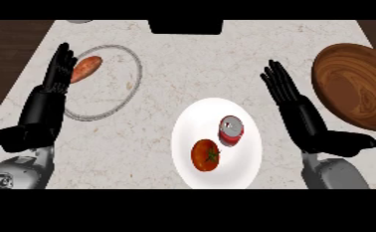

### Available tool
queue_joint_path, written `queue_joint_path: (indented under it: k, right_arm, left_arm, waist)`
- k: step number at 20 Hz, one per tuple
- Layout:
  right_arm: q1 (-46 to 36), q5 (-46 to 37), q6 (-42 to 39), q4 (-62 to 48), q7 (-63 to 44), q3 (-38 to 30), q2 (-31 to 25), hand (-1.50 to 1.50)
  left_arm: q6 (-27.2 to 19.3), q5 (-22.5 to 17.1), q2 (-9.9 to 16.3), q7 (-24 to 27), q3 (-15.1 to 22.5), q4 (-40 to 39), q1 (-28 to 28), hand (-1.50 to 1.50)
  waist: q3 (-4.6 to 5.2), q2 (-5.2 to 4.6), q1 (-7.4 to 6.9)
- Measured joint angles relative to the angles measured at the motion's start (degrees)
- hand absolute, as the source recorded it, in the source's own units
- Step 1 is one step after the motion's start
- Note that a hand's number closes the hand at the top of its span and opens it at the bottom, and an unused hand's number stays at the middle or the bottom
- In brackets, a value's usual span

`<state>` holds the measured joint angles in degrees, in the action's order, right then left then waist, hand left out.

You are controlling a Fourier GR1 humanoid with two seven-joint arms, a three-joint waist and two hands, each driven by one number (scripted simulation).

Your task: Pick the can from the plate and place it in the bowl

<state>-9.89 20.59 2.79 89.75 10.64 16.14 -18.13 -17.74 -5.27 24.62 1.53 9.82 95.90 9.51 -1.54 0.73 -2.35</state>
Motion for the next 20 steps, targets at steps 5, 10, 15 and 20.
queue_joint_path:
  k: [5,10,15,20]
  right_arm:
    - [1.3,-7.0,15.3,1.2,-3.0,-2.4,2.9,1.50]
    - [6.5,-18.3,31.3,-2.6,-8.2,-4.1,1.8,-1.50]
    - [7.8,-32.7,47.3,-4.4,-15.5,1.6,7.4,-1.50]
    - [5.9,-46.6,47.4,-9.5,-29.6,5.8,5.3,-1.50]
  left_arm:
    - [3.3,-1.2,-0.8,-1.3,2.9,-0.4,-1.0,0.00]
    - [7.1,-3.8,-2.8,-3.0,7.1,-1.0,-2.8,0.00]
    - [11.1,-5.9,-4.1,-3.5,9.6,-2.0,-2.3,0.00]
    - [12.8,-6.6,-4.8,-4.0,10.7,-2.6,-1.6,0.00]
  waist:
    - [1.34,-0.19,3.60]
    - [2.27,-0.63,6.53]
    - [2.07,-0.70,4.25]
    - [2.16,-0.71,2.92]
